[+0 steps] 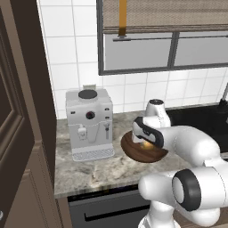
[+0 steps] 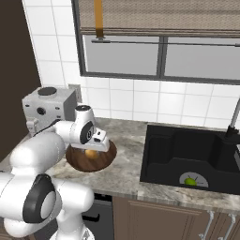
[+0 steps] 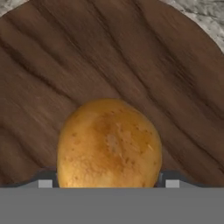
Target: Pick the potatos from the cabinet and place them in one bowl. Pick the lime from the sink and place it in the other bowl.
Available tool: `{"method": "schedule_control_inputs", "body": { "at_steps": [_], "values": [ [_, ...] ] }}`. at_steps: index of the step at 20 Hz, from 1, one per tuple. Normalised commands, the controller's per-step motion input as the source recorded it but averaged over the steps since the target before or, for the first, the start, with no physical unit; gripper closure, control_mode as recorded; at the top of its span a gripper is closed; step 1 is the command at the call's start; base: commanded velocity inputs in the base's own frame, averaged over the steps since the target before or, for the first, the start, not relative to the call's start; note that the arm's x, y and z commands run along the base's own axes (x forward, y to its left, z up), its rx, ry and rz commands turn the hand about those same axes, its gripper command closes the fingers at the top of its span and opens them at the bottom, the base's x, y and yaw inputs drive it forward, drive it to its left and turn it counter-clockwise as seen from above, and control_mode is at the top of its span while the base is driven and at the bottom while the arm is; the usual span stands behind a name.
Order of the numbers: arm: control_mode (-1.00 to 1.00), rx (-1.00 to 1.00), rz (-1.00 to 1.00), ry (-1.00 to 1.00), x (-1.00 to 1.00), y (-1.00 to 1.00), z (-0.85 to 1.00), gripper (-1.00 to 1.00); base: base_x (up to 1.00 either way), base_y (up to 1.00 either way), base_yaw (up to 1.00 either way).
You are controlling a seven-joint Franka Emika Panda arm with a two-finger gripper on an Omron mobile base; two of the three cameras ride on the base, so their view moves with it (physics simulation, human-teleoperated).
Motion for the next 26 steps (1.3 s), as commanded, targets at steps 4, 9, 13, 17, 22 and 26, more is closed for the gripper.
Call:
{"method": "schedule_control_inputs", "body": {
  "at_steps": [4, 9, 13, 17, 22, 26],
  "values": [
    [-1.00, 0.00, 0.00, 0.00, 0.19, 0.00, -0.25, 1.00, 0.00, 0.00, 0.00],
    [-1.00, 0.00, 0.00, 0.00, 0.03, 0.00, -0.19, 1.00, 0.00, 0.00, 0.00],
    [-1.00, 0.00, 0.00, 0.00, 0.01, 0.00, -0.14, 1.00, 0.00, 0.00, 0.00],
    [-1.00, 0.01, 0.00, 0.00, 0.00, 0.00, -0.08, 1.00, 0.00, 0.00, 0.00],
    [-1.00, 0.00, 0.00, 0.00, 0.00, 0.00, -0.17, 1.00, 0.00, 0.00, 0.00],
    [-1.00, 0.00, 0.00, 0.00, 0.00, 0.00, -0.22, 1.00, 0.00, 0.00, 0.00]
  ]
}}
